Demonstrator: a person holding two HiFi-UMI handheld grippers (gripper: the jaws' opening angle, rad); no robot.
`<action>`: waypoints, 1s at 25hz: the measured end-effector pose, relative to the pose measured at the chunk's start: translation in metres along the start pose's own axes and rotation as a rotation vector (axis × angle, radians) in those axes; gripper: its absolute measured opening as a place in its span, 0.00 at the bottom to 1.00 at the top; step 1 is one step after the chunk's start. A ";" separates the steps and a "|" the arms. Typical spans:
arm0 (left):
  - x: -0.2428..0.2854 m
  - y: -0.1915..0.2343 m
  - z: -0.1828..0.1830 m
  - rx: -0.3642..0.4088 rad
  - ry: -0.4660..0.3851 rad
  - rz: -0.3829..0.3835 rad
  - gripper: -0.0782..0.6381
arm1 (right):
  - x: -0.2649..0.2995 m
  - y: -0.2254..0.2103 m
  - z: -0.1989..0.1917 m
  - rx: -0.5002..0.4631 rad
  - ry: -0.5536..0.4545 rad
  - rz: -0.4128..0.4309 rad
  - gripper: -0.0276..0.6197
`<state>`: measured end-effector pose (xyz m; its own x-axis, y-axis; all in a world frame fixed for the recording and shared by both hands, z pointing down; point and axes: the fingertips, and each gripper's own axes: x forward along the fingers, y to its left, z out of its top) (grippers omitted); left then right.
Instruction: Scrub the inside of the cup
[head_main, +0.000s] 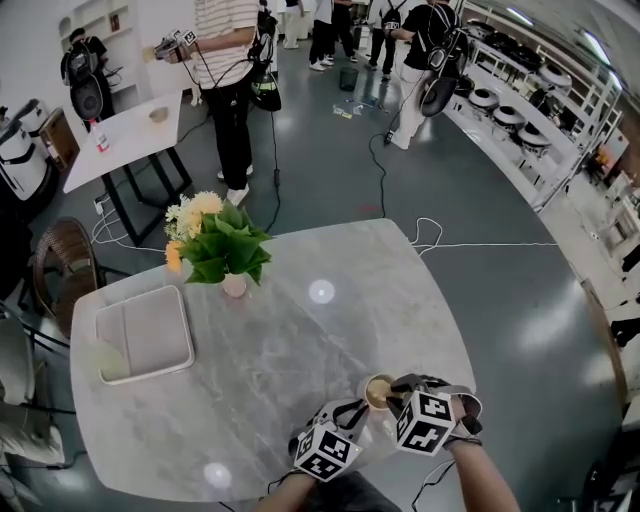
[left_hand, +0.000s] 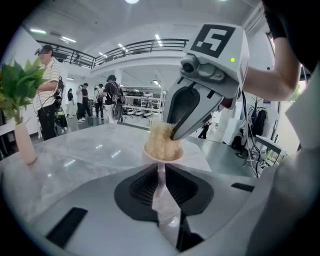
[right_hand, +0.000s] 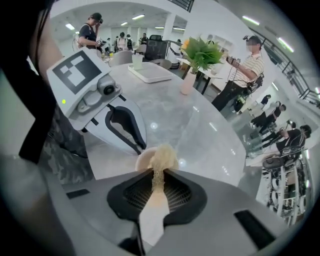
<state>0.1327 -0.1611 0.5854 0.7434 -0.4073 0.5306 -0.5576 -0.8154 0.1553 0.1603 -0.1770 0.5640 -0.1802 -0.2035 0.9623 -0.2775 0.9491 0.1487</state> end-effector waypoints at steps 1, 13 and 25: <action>0.000 0.000 0.000 -0.001 0.001 0.000 0.19 | -0.001 0.004 0.005 0.014 -0.022 0.035 0.14; 0.000 -0.002 0.001 0.001 0.003 0.004 0.19 | -0.014 0.001 -0.002 0.047 -0.033 0.124 0.14; 0.000 -0.002 0.000 0.010 0.002 -0.004 0.19 | 0.051 -0.006 -0.008 -0.203 0.153 -0.054 0.14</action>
<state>0.1339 -0.1595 0.5851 0.7447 -0.4030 0.5320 -0.5507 -0.8213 0.1487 0.1603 -0.1907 0.6139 -0.0210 -0.2310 0.9727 -0.0854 0.9698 0.2285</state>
